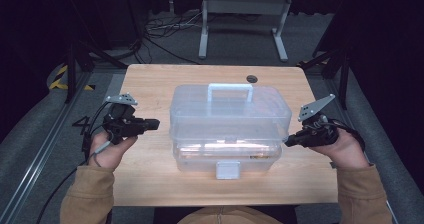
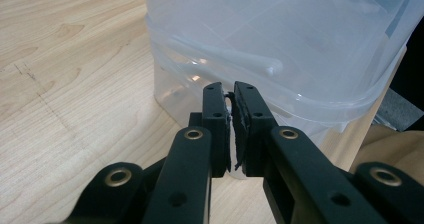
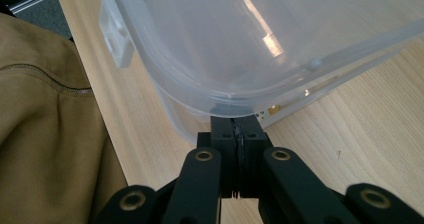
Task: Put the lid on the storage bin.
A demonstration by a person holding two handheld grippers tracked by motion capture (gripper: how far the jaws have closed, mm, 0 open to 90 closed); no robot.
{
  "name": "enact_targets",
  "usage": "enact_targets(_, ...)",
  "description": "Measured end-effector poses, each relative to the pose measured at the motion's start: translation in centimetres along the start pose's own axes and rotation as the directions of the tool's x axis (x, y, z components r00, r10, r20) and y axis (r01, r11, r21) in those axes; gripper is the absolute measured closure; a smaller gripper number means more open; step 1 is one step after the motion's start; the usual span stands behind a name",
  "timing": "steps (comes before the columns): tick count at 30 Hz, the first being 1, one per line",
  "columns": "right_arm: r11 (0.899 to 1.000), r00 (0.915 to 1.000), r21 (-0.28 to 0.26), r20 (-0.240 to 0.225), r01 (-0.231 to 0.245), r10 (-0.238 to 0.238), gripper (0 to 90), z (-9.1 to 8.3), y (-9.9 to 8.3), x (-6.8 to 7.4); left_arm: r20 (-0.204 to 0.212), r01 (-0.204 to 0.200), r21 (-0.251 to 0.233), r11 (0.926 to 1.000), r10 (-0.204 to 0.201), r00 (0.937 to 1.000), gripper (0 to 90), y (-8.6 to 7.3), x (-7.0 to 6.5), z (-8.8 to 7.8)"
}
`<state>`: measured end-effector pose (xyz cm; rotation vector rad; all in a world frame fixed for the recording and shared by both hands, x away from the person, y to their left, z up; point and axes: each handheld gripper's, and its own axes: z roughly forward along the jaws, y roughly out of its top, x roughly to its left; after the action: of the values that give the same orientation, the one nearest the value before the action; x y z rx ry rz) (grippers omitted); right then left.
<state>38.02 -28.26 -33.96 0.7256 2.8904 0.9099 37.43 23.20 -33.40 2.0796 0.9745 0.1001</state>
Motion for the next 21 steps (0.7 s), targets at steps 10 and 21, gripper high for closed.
enact_targets(10, 0.999, 0.9999, 0.045, -0.014, 0.01, -0.009, 89.2, 0.5, 0.0, 0.0, 0.001, 0.011, 0.006, 0.9999, -0.011, 0.9999, 84.4, -0.1, 0.2, 0.0)
enact_targets(21, 0.995, 0.9993, 0.092, -0.027, 0.028, -0.026, 89.2, 1.2, -0.1, 0.1, 0.001, 0.003, 0.011, 0.9999, -0.003, 1.0, 84.2, -0.1, 0.4, 0.2)
